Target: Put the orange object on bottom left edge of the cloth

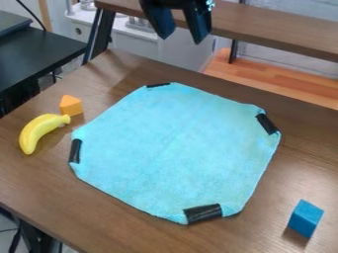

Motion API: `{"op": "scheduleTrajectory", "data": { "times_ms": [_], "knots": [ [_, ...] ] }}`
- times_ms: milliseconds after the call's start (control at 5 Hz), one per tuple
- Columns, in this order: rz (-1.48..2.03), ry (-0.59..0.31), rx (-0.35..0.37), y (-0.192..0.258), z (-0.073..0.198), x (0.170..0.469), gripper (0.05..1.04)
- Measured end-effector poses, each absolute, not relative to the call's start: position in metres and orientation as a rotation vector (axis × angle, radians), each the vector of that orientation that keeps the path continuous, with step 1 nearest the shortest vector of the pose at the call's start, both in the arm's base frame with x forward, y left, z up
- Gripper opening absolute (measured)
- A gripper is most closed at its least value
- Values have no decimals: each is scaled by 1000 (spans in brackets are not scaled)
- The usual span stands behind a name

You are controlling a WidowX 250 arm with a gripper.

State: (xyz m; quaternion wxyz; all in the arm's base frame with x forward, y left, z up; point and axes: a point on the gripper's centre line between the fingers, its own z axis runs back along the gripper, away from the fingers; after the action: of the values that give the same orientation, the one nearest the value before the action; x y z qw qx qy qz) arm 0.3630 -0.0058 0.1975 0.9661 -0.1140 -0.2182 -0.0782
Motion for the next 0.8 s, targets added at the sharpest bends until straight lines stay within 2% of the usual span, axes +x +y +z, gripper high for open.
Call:
{"op": "scheduleTrajectory", "data": {
  "times_ms": [200, 400, 600, 800],
  "knots": [
    [-146, -406, -232, -5, 184, 365, 999],
    [3, -362, -161, 42, 148, 376, 999],
    [100, -337, -129, 93, 123, 377, 999],
    [118, -341, -66, 136, 101, 374, 999]
  ]
}}
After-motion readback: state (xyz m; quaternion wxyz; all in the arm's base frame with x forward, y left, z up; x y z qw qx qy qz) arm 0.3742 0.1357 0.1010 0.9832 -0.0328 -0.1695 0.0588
